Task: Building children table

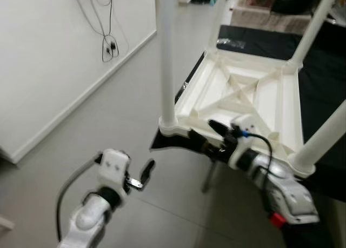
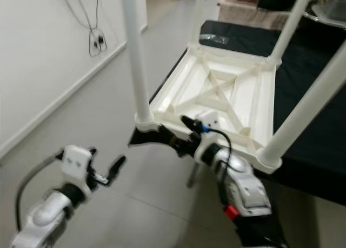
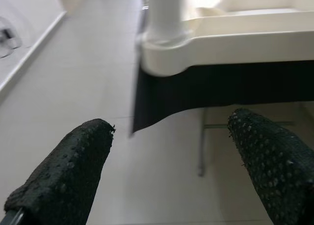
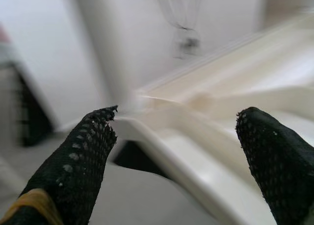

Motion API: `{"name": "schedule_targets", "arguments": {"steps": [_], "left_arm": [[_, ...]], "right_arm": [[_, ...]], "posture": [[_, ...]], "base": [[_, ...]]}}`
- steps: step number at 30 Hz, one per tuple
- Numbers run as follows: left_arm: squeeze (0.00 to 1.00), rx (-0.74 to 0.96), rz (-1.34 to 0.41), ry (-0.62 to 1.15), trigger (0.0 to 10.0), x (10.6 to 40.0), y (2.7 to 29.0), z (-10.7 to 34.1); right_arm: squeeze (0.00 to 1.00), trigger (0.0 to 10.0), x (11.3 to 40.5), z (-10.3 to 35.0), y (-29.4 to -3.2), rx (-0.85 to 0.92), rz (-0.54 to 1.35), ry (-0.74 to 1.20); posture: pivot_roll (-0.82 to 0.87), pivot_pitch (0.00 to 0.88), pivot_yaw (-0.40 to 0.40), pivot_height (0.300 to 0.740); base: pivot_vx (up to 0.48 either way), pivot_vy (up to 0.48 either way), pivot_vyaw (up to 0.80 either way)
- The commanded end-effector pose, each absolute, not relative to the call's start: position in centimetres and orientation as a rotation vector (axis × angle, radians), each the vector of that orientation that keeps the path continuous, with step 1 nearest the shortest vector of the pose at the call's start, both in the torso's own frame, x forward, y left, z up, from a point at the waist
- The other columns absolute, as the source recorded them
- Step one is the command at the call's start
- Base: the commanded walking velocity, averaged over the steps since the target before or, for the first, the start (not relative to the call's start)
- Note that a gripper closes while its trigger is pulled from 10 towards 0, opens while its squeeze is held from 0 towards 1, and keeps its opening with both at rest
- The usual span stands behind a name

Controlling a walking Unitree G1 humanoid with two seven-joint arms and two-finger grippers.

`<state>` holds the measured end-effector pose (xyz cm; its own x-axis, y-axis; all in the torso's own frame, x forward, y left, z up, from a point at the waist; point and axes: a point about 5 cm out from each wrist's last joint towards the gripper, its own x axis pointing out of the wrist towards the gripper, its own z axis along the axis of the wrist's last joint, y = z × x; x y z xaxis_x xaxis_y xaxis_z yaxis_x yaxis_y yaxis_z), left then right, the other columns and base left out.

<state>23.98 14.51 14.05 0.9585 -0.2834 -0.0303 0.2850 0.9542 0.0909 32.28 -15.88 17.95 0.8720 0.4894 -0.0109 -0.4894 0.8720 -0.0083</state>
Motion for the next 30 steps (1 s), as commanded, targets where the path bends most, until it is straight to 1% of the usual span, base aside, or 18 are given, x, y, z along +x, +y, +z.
{"name": "schedule_targets", "arguments": {"steps": [1,4,7,8,12,13,14,16,17,18,19,20,22,24,26,28,29,30], "left_arm": [[0.00,0.100,-0.301,0.027,10.0,23.9,14.4,14.0],[0.00,0.100,-0.308,0.024,10.0,23.9,14.3,14.1],[0.00,0.107,-0.321,0.019,10.0,23.9,14.0,14.2],[0.00,0.107,-0.321,0.019,10.0,23.9,14.0,14.2],[0.00,0.109,-0.322,0.018,10.0,23.8,13.9,14.3],[0.00,0.108,-0.324,0.020,10.0,23.8,13.8,14.2],[0.00,0.108,-0.324,0.020,10.0,23.8,13.8,14.2],[0.00,0.105,-0.326,0.024,10.0,23.7,13.6,14.1],[0.00,0.105,-0.326,0.024,10.0,23.7,13.6,14.1],[0.00,0.103,-0.328,0.026,10.0,23.7,13.6,14.1],[0.00,0.102,-0.329,0.028,10.0,23.7,13.5,14.0],[0.00,0.102,-0.329,0.028,10.0,23.7,13.5,14.0],[0.00,0.103,-0.319,0.030,10.0,23.6,13.5,13.9],[0.00,0.104,-0.312,0.030,10.0,23.6,13.5,13.9],[0.00,0.103,-0.287,0.030,10.0,23.5,13.6,13.9],[0.00,0.102,-0.278,0.032,10.0,23.5,13.6,13.8],[0.00,0.100,-0.272,0.032,10.0,23.4,13.6,13.8],[0.00,0.100,-0.272,0.032,10.0,23.4,13.6,13.8]], "right_arm": [[0.00,10.0,33.0,18.2,-16.4,-0.069,0.417,0.009],[0.00,10.0,33.6,19.1,-15.9,-0.129,0.406,-0.017],[0.00,10.0,34.2,21.0,-13.4,-0.325,0.504,-0.080],[0.00,10.0,34.2,21.0,-13.4,-0.325,0.504,-0.080],[0.00,10.0,33.6,22.3,-10.4,-0.354,0.702,-0.085],[0.00,10.0,33.0,22.7,-9.6,-0.347,0.792,-0.105],[0.00,10.0,33.0,22.7,-9.6,-0.347,0.792,-0.105],[0.00,10.0,32.3,23.2,-8.5,-0.349,0.909,-0.123],[0.00,10.0,32.3,23.2,-8.5,-0.349,0.909,-0.123],[0.00,10.0,32.2,23.0,-7.9,-0.409,0.932,-0.111],[0.00,10.0,32.2,22.6,-7.4,-0.476,0.933,-0.088],[0.00,10.0,32.2,22.6,-7.4,-0.476,0.933,-0.088],[0.00,10.0,32.8,22.3,-5.8,-0.562,0.885,-0.087],[0.00,10.0,33.1,22.3,-5.3,-0.565,0.865,-0.075],[0.00,10.0,34.2,22.5,-4.0,-0.545,0.767,-0.036],[0.00,10.0,34.5,22.5,-3.6,-0.568,0.735,-0.034],[0.00,10.0,34.9,22.0,-2.9,-0.639,0.717,0.006],[0.00,10.0,34.9,22.0,-2.9,-0.639,0.717,0.006]], "posture": [[0.03,0.144,-0.015,0.740],[0.03,0.144,-0.015,0.740],[0.03,0.150,-0.020,0.740],[0.03,0.150,-0.020,0.740],[0.03,0.155,-0.023,0.740],[0.03,0.159,-0.027,0.740],[0.03,0.159,-0.027,0.740],[0.03,0.162,-0.027,0.740],[0.03,0.162,-0.027,0.740],[0.03,0.162,-0.027,0.740],[0.03,0.162,-0.027,0.740],[0.03,0.162,-0.027,0.740],[0.02,0.169,-0.031,0.740],[0.02,0.169,-0.031,0.740],[0.03,0.176,-0.038,0.740],[0.03,0.178,-0.040,0.740],[0.03,0.181,-0.045,0.740],[0.03,0.181,-0.045,0.740]], "base": [[0.000,0.000,-0.80],[0.000,0.000,-0.80],[0.000,0.000,-0.40],[0.000,0.000,0.00],[0.000,0.000,0.00],[0.000,0.000,0.00],[0.000,0.000,0.00],[0.000,0.000,0.00],[0.000,0.000,0.00],[0.000,0.000,0.00],[0.000,0.000,0.00],[0.000,0.000,0.00],[0.000,0.000,0.00],[0.000,0.000,0.00],[0.000,0.000,0.00],[0.000,0.000,0.00],[0.000,0.000,0.00],[0.000,0.000,0.00]]}}
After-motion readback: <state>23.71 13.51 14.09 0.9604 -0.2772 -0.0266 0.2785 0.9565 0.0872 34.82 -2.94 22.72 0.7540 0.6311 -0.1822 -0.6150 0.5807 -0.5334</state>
